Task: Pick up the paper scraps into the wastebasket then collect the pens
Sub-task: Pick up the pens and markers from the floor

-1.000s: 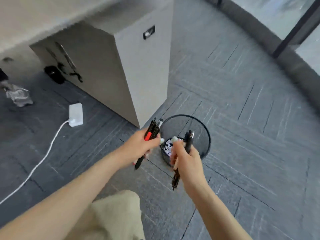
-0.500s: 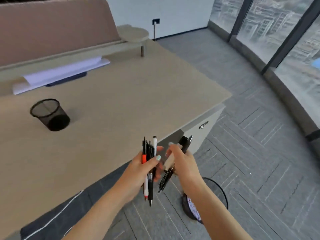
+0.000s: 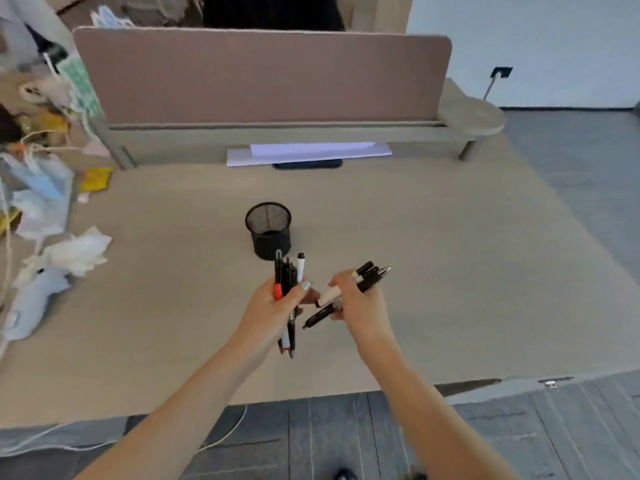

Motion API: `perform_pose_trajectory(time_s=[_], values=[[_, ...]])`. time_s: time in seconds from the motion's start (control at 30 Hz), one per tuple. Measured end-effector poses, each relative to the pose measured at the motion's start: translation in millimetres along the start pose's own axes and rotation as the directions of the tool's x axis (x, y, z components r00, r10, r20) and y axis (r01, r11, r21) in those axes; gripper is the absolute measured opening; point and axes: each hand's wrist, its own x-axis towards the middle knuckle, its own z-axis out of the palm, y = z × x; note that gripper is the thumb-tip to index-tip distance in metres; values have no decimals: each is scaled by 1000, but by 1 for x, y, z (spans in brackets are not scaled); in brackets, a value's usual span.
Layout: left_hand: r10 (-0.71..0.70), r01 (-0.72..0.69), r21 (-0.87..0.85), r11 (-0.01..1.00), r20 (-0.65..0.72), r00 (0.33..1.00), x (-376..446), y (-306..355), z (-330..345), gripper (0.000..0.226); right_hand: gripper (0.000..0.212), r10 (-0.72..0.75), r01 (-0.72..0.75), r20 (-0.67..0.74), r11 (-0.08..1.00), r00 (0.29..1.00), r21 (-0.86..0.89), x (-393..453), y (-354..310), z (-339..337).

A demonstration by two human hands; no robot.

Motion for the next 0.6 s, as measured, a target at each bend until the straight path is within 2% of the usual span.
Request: perform_pose_trajectory(time_s=[0.17,0.3,0.37,0.43,0.5,0.6], values=[[93,-103,-48,993,-176,980,37,22,-11,8,23,-175,183,126,982,977,-52,38,-43,20],[204,-229,-54,972,-294,934,88,48,-23,24,24,-255,269,138,959,957,-93,75,-73,46],[242,-286,-87,954,-339,909,118,59,-31,20,14,-262,281,133,947,956,-155,101,-79,64],[252,-292,-86,953,-315,915,150,59,-37,16,16,-237,260,117,931,965,-257,126,-78,79],[258,-274,-37,961,-239,936,179,49,-43,22,20,-213,245,129,904,969,-350,147,-72,91],[253,-225,171,959,-167,953,209,15,-54,20,27,-174,226,152,853,973,-470,167,-55,110]])
